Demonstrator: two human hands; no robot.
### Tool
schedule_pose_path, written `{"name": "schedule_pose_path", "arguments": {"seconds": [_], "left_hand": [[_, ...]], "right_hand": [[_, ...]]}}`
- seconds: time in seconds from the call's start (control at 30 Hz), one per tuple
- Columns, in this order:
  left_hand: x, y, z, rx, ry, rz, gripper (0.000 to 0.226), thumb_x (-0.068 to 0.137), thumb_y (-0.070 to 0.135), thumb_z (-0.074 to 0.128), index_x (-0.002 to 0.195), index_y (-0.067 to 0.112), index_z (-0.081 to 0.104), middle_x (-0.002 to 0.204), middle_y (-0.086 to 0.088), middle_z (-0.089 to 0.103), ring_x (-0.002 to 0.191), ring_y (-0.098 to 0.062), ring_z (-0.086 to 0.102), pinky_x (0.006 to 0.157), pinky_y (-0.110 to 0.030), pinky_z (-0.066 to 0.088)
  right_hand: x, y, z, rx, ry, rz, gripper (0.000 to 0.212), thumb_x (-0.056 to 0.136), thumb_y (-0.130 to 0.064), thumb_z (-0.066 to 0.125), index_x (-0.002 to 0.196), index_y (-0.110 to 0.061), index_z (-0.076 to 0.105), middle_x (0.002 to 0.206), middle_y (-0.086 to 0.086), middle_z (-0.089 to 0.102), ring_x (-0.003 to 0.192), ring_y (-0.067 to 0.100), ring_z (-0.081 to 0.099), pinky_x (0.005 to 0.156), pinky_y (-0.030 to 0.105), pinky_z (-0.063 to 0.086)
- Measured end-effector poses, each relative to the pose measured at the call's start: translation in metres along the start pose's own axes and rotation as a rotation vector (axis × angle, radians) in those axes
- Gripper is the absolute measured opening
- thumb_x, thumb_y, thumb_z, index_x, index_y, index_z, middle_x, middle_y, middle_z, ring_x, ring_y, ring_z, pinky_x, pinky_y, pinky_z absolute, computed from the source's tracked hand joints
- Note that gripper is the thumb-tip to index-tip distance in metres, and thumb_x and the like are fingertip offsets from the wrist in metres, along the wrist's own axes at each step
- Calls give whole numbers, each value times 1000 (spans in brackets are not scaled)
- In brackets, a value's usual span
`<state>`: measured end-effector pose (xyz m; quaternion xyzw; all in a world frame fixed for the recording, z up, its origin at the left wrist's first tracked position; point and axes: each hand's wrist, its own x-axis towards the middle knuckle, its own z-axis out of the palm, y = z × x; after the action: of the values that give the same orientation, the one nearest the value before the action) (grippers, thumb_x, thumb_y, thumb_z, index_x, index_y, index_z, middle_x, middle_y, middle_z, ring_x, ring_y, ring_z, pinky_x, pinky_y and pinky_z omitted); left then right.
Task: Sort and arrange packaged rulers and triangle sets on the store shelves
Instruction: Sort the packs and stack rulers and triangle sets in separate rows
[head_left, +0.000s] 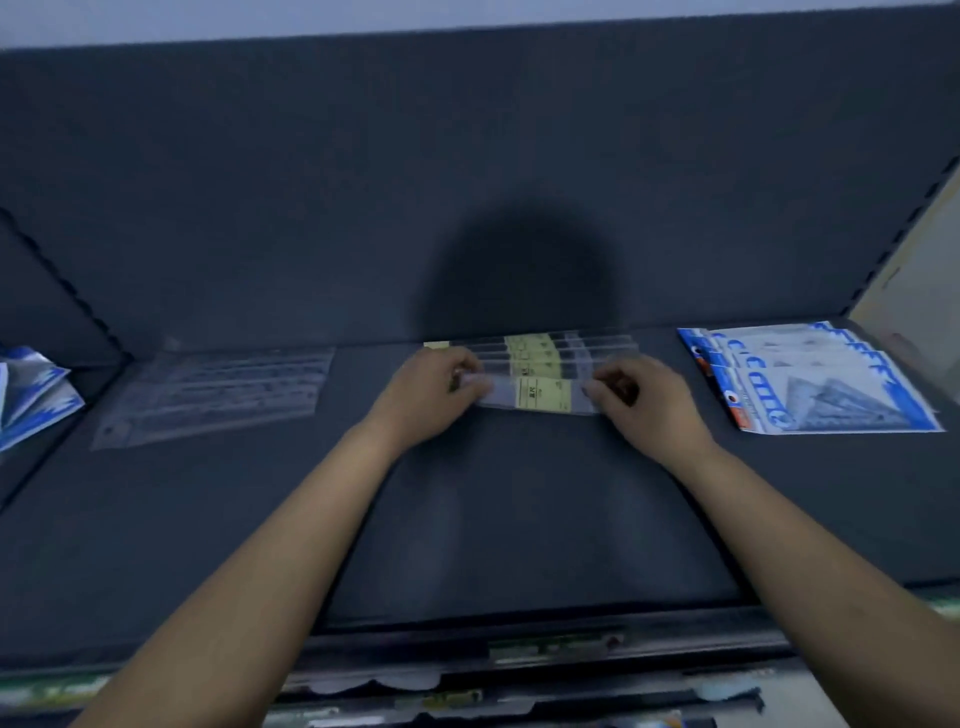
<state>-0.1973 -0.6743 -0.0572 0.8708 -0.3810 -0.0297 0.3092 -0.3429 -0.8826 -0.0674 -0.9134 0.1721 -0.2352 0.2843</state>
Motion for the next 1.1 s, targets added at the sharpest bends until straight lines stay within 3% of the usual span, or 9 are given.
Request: {"name": "schedule_pose_path", "arguments": {"seconds": [0.1, 0.2, 0.33, 0.57, 0.7, 0.8, 0.93, 1.03, 1.1], "left_hand": [[1, -9, 12, 0, 87, 34, 24, 90, 37, 60, 100, 16, 68, 87, 5, 63, 91, -18, 56, 80, -32, 45], [8, -8, 15, 67, 123, 71, 26, 91, 36, 58, 105, 15, 66, 88, 5, 59, 94, -18, 51, 78, -27, 39], [10, -9, 16, 187, 131, 88, 31, 94, 38, 54, 112, 14, 64, 104, -2, 64, 99, -20, 49, 85, -26, 38], [4, -12, 11, 277, 143, 66, 30, 94, 40, 53, 110, 18, 66, 112, 2, 60, 107, -19, 51, 94, -30, 32], [2, -9, 9, 289, 162, 27, 29, 96, 39, 50, 111, 18, 65, 113, 3, 60, 108, -19, 51, 89, -23, 24], [1, -3, 7, 345, 141, 14, 35, 99, 41, 41, 120, 20, 59, 124, 4, 56, 113, -18, 49, 93, -24, 22], [-12, -2, -15, 461, 65, 54, 53, 96, 54, 37, 131, 17, 50, 136, -2, 49, 122, -22, 46, 104, -32, 26], [-41, -16, -52, 471, 85, 64, 68, 91, 65, 35, 139, 17, 42, 147, -4, 39, 131, -23, 39, 109, -32, 21], [-66, -39, -86, 517, 93, 34, 71, 90, 68, 31, 140, 18, 41, 147, -3, 39, 134, -21, 36, 110, -32, 20]], "right_hand": [[1, 9, 3, -125, 69, 40, 20, 81, -32, 72, 97, -20, 68, 95, 1, 61, 95, 21, 55, 90, 38, 39], [4, 9, 3, -114, 67, 96, 24, 82, -29, 70, 101, -15, 66, 101, 7, 61, 101, 28, 54, 96, 46, 40], [5, 8, 8, -159, 18, 76, 27, 88, -30, 63, 106, -11, 63, 106, 7, 61, 102, 27, 52, 95, 44, 40], [8, 14, 11, -201, 9, 41, 26, 90, -30, 58, 110, -13, 62, 111, 5, 63, 106, 28, 55, 92, 42, 41], [8, 12, 11, -224, 10, 27, 34, 95, -36, 48, 116, -12, 61, 125, 10, 59, 121, 30, 49, 100, 45, 38], [3, 3, 7, -215, 32, -19, 37, 95, -36, 50, 118, -8, 60, 132, 16, 54, 129, 32, 43, 105, 49, 34], [2, -38, 2, -33, 143, -11, 51, 88, -46, 56, 127, -13, 56, 138, 12, 50, 134, 28, 38, 112, 47, 26], [0, -100, 20, 54, 186, -92, 51, 84, -48, 52, 127, -20, 54, 135, 5, 52, 129, 19, 41, 107, 27, 26], [-6, -141, 46, 3, 136, -122, 51, 86, -45, 57, 128, -17, 53, 135, 7, 51, 128, 24, 41, 107, 32, 26]]}}
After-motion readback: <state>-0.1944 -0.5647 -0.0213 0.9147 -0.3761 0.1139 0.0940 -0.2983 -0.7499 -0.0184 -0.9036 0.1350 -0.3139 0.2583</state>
